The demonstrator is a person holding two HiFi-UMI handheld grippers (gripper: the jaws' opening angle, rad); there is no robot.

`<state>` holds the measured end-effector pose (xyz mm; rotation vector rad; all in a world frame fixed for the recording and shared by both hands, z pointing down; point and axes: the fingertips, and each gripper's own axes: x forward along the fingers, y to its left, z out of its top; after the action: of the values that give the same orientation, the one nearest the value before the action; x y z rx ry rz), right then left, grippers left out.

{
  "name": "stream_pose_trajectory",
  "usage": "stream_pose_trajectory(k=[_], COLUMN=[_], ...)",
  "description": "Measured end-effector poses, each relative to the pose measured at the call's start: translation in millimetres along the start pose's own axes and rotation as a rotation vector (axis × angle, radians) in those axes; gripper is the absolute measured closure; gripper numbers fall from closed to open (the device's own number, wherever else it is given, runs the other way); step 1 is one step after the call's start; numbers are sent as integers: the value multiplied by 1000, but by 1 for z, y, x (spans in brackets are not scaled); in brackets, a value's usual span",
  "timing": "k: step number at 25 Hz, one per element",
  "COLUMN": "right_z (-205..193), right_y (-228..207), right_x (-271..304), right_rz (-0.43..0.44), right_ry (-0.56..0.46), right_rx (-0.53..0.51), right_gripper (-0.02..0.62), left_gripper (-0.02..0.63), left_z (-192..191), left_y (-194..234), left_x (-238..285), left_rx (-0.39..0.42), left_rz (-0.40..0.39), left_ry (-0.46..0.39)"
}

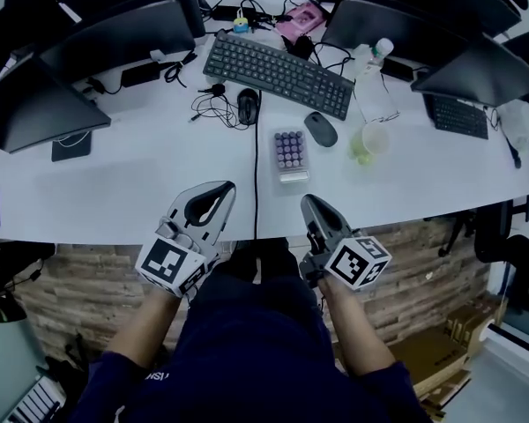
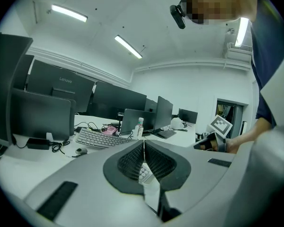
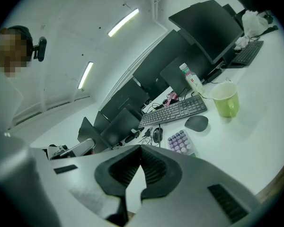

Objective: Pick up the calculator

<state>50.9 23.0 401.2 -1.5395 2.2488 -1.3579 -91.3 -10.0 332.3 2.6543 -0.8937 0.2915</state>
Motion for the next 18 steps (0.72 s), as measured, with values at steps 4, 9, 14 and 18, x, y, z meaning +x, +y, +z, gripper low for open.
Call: stream_pose_trajectory(k=[4, 9, 14, 18], right_z=[-1, -4, -11, -16], right_y=[-19, -40, -59, -74], right_x=[8, 17, 24, 29], right_rz=[3, -1, -9, -23], right_ry=[30, 68, 106, 124], right_rx=[10, 23, 35, 44], right_gripper=[592, 592, 592, 592], left_gripper=[574, 574, 574, 574], left_z=[-12, -23, -31, -43], left_y=[2, 5, 7, 7], left_x=[15, 30, 40, 47], left_rx=[-7, -14, -50, -46], left_rz=[20, 46, 92, 89], left_ry=[29, 63, 97, 110])
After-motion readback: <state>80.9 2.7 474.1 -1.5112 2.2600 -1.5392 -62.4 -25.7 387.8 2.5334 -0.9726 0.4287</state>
